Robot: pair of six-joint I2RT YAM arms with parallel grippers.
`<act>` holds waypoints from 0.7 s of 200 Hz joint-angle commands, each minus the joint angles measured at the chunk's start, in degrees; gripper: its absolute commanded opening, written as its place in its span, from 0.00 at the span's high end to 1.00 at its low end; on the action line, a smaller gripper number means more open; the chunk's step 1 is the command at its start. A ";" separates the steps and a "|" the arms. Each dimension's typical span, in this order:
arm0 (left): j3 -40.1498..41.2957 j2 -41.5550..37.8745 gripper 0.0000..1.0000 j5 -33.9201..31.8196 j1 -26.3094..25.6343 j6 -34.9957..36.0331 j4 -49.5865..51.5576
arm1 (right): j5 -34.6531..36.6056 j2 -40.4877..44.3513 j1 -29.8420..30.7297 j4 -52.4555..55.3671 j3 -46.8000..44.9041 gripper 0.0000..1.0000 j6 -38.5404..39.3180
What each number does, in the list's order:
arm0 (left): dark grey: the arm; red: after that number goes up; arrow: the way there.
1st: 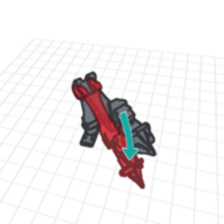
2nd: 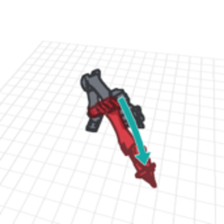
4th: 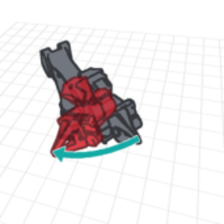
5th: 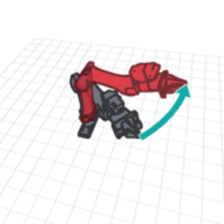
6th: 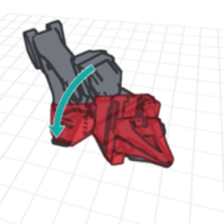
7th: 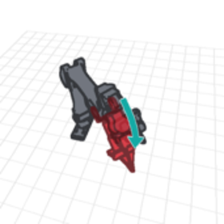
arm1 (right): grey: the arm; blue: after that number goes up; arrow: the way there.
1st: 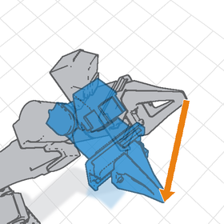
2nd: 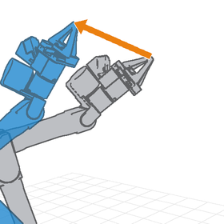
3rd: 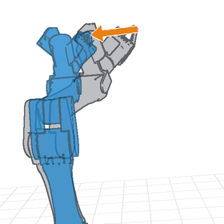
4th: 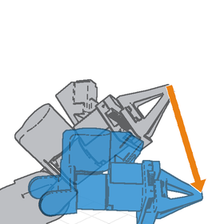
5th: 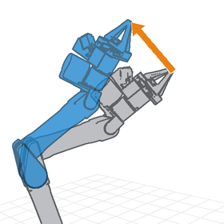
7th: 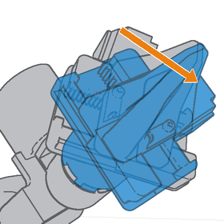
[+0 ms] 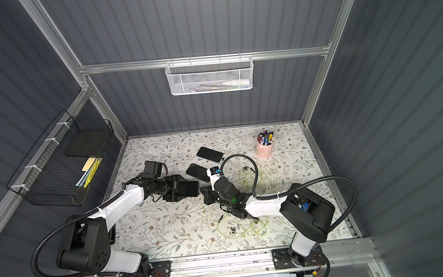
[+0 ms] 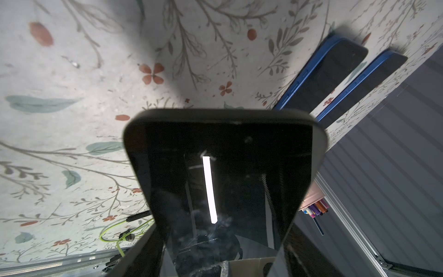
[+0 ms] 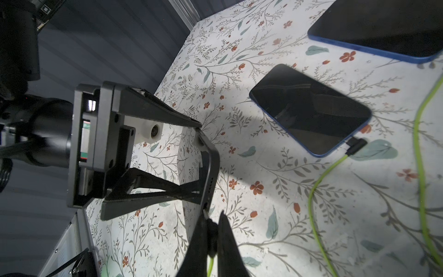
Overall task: Plug wired earphones into phones
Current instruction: Insert the wired earphone into the phone.
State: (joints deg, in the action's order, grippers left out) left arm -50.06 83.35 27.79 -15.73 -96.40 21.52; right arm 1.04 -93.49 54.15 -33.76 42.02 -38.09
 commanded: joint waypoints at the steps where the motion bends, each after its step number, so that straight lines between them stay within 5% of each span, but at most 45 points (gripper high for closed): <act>1: 0.40 -1.27 1.00 2.39 -0.86 -0.82 -1.58 | 0.14 -1.25 0.25 -0.34 1.66 1.00 -0.50; 140: 1.34 -0.80 1.00 3.04 -1.46 -2.38 -3.46 | 1.47 -0.90 0.34 -3.62 1.28 1.00 1.96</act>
State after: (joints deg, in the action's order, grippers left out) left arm -48.99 83.35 27.07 -16.19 -97.80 19.55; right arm 2.33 -94.08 54.15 -35.00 42.35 -37.06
